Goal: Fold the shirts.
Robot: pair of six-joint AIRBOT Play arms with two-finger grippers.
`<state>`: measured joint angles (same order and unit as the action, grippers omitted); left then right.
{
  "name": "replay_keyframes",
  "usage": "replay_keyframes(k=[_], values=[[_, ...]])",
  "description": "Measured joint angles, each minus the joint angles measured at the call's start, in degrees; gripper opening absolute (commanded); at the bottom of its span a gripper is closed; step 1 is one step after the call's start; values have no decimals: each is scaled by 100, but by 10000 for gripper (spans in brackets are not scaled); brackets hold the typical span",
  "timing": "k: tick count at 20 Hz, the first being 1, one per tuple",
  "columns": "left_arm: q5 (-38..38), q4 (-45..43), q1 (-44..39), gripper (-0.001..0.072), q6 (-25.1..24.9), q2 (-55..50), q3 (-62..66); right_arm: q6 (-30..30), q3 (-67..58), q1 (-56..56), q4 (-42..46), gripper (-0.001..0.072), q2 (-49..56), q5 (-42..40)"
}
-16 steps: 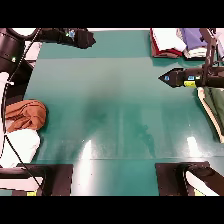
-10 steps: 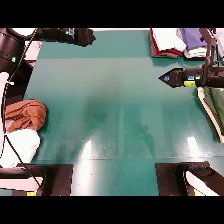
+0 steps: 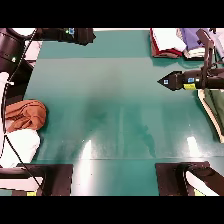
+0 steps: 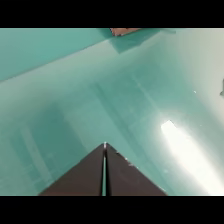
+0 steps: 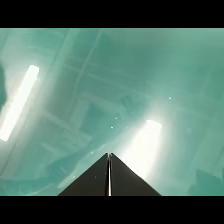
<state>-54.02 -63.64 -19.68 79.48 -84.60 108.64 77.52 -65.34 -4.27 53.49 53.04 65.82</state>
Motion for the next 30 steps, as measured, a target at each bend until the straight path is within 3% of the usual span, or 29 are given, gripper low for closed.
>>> replay_keyframes(k=[4,11,12,13,18,21,22,24,30], values=[[-785,-420,487,28,4,369,4,4,0,0,0,15,0,46],[-2605,-1703,2133,53,103,1399,-741,4,0,0,-7,15,-2,50],[-2763,-1799,2334,345,129,1484,-1036,7,0,-2,-4,15,0,48],[-2879,-1899,2527,581,170,1543,-1416,4,0,-2,-4,15,0,42],[-2323,-2151,2944,587,385,1670,-3622,4,0,-2,-2,15,0,37],[-1567,-2380,3012,584,586,1692,-4767,4,0,-2,-2,15,0,37],[-1392,-2494,3025,460,647,1692,-5021,4,0,-2,-2,15,0,35],[-1174,-2684,3038,37,752,1700,-5379,4,0,-2,-2,15,0,20],[-1167,-2859,3049,27,876,2133,-5062,4,-87,0,-59,14,-2,-214]])
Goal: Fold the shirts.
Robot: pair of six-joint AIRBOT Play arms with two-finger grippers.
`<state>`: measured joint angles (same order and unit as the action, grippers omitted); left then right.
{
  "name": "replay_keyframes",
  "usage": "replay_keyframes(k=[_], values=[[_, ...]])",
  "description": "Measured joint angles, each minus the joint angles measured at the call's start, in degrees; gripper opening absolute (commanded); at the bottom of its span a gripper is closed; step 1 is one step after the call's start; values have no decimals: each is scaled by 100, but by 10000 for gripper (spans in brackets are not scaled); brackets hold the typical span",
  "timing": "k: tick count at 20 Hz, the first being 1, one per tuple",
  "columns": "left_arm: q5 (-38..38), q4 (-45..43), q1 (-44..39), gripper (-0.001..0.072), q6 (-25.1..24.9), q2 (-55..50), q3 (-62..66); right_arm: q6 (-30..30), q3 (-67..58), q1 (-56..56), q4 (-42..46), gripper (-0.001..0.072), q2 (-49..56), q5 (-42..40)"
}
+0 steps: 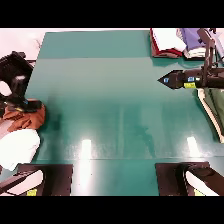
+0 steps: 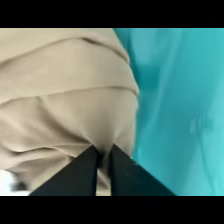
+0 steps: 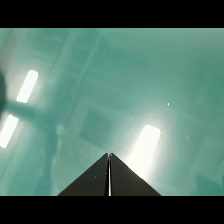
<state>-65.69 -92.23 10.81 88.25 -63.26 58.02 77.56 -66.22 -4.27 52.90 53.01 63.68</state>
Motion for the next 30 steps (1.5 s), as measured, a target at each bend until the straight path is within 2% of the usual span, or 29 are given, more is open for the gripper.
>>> replay_keyframes(k=[4,7,12,17,18,19,20,22,24,30], values=[[-11,511,-48,26,-90,820,1331,0,-627,2,-50,15,2,-94],[-107,986,-518,25,-282,1220,2391,-2,-1294,9,-48,14,0,-195],[-210,1237,-2194,25,-393,1213,3195,-2,-2291,11,-22,14,-2,-352],[-339,1294,-4039,33,-424,251,3348,-4,-2881,13,192,15,-2,-391],[-334,1300,-4389,254,-437,-44,3362,-4,-2929,13,227,14,-2,-389],[-271,1318,-4677,573,-459,-313,3368,-4,-2968,13,256,15,-2,-380],[-103,1322,-4931,597,-470,-586,3377,4,-2997,13,269,15,-2,-358],[160,1327,-5206,597,-468,-990,3379,46,-3029,13,297,15,-2,-310],[433,1325,-5139,598,-442,-1200,3388,101,-3047,13,326,15,-2,-273],[431,1530,-3626,598,-125,-1543,3001,188,-3051,13,407,15,20,-144]])
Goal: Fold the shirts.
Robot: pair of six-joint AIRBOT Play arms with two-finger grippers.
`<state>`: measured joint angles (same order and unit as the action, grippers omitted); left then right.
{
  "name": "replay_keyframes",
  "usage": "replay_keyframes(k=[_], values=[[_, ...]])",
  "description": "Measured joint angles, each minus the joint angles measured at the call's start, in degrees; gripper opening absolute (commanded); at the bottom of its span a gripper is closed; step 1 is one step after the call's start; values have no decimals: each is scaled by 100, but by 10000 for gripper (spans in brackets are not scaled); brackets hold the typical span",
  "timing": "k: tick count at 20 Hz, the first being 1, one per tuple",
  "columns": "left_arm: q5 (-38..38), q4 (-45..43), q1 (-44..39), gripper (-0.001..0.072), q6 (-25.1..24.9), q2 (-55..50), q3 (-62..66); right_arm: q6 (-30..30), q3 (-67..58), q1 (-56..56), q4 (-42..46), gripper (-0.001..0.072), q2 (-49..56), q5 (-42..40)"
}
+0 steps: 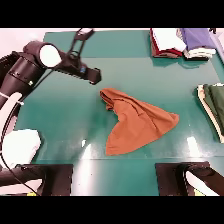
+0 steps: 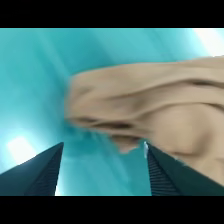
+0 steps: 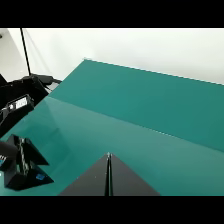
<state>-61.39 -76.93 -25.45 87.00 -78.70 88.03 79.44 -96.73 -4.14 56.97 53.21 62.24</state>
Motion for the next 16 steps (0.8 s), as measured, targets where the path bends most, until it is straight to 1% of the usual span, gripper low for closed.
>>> replay_keyframes(k=[2,5,9,15,16], values=[[-31,319,343,598,22,-133,-450,13,83,0,0,14,17,20],[310,935,525,597,-22,-400,-1211,68,326,0,9,15,28,37],[911,1784,229,597,-334,-892,-1692,129,675,0,13,15,33,-17],[1659,2262,-240,593,-435,-1377,-1851,157,857,0,9,15,46,-70],[1753,2317,-271,407,-435,-1412,-1860,162,866,0,7,15,46,-72]])
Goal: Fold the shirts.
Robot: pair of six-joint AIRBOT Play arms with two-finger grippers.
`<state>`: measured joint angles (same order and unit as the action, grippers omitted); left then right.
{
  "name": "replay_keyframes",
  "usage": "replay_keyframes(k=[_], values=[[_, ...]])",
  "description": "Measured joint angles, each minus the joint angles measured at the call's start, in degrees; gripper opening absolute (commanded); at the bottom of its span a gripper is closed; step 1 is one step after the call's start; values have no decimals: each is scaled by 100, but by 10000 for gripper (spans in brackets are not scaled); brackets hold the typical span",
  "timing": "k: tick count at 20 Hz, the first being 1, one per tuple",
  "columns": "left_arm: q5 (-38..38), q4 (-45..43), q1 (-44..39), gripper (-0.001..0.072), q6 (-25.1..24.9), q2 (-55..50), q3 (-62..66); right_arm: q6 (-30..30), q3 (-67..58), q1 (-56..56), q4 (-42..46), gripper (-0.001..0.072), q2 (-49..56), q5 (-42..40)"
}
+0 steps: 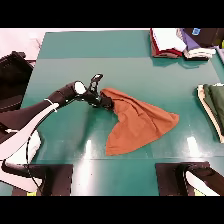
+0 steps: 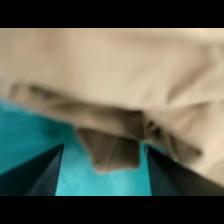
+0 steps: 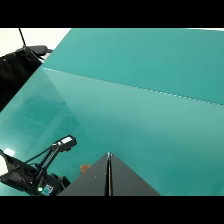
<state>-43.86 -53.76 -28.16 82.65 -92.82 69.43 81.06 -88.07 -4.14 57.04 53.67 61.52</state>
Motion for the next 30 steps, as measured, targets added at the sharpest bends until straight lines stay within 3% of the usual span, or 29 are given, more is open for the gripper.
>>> replay_keyframes(k=[2,3,8,11,12,14,18,22,26,30], values=[[118,20,-26,46,-2,-44,-15,2,11,0,0,15,0,7],[166,48,-39,29,-2,-48,-15,2,11,0,0,15,0,28],[15,-140,289,28,-17,162,144,48,118,323,153,15,-20,691],[-157,-409,785,29,-50,505,313,76,758,984,247,16,-166,1305],[-240,-470,946,29,-94,614,348,83,1145,1281,273,46,-236,1475],[-367,-575,1215,29,-170,756,389,92,2050,1864,293,485,-374,1615],[-640,-745,1447,29,-260,870,420,83,3941,2669,243,493,-350,1386],[-761,-861,1521,29,-304,905,428,-308,5141,2929,-599,487,267,699],[-837,-931,1539,29,-317,914,431,-793,5355,2848,-1565,483,1108,125],[-870,-981,1543,29,-321,914,431,-970,4900,2127,-1937,473,1932,-293]])
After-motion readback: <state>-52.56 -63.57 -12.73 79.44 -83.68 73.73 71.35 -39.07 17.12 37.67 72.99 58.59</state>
